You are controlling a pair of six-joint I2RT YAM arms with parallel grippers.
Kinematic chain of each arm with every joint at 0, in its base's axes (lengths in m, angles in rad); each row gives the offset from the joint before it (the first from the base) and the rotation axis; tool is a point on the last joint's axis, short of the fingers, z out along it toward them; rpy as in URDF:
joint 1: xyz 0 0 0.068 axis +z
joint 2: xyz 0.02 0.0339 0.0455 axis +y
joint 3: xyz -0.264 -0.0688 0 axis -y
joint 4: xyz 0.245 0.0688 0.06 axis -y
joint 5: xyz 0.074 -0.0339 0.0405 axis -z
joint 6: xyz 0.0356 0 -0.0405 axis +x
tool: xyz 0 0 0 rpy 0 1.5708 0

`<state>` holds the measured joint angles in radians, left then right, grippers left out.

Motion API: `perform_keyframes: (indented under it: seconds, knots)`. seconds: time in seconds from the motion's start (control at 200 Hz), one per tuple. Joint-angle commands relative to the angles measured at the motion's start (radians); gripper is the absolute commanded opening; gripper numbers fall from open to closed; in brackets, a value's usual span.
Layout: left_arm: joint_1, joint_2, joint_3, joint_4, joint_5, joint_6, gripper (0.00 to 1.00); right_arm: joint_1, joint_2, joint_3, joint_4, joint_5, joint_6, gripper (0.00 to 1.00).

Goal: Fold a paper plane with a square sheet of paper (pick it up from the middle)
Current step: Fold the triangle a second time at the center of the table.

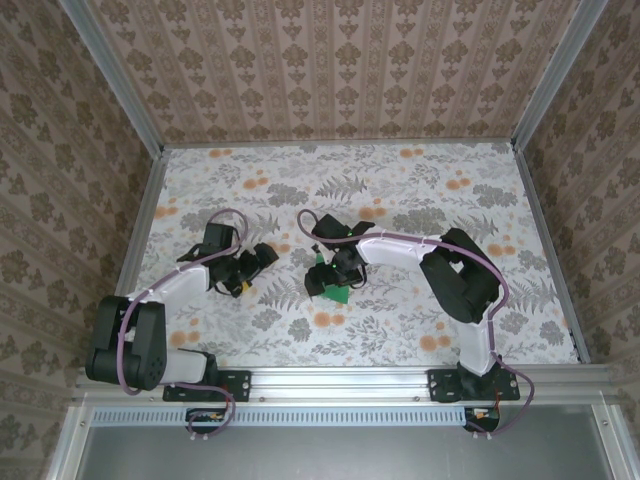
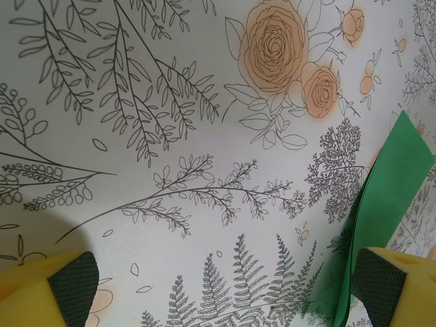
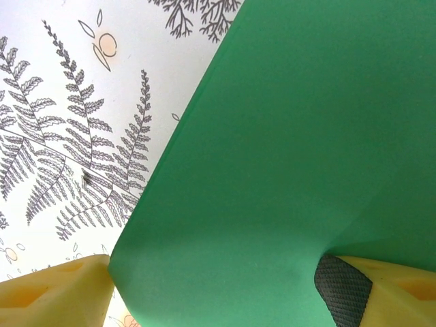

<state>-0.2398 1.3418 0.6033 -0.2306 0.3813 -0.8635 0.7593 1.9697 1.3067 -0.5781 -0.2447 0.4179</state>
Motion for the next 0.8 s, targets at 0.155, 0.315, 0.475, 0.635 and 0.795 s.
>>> perform_keyframes:
  seconds: [0.155,0.315,0.475,0.635,0.795]
  knots:
    - [0.005,0.003,-0.004,0.004,0.011,0.016,1.00,-0.020,0.093,-0.074,-0.065,-0.002,-0.078,0.86]
    - [0.004,0.002,-0.005,0.004,0.011,0.016,1.00,-0.026,0.105,-0.069,-0.072,0.019,-0.062,0.85]
    - [0.003,0.001,-0.004,0.006,0.018,0.018,1.00,-0.030,0.104,-0.073,-0.070,0.049,-0.046,0.78]
    - [-0.004,-0.003,-0.001,0.006,0.021,0.020,1.00,-0.019,0.081,-0.066,-0.079,0.131,-0.035,0.79]
    - [-0.006,-0.003,0.001,0.006,0.015,0.020,1.00,0.029,0.054,-0.034,-0.112,0.248,-0.038,0.85]
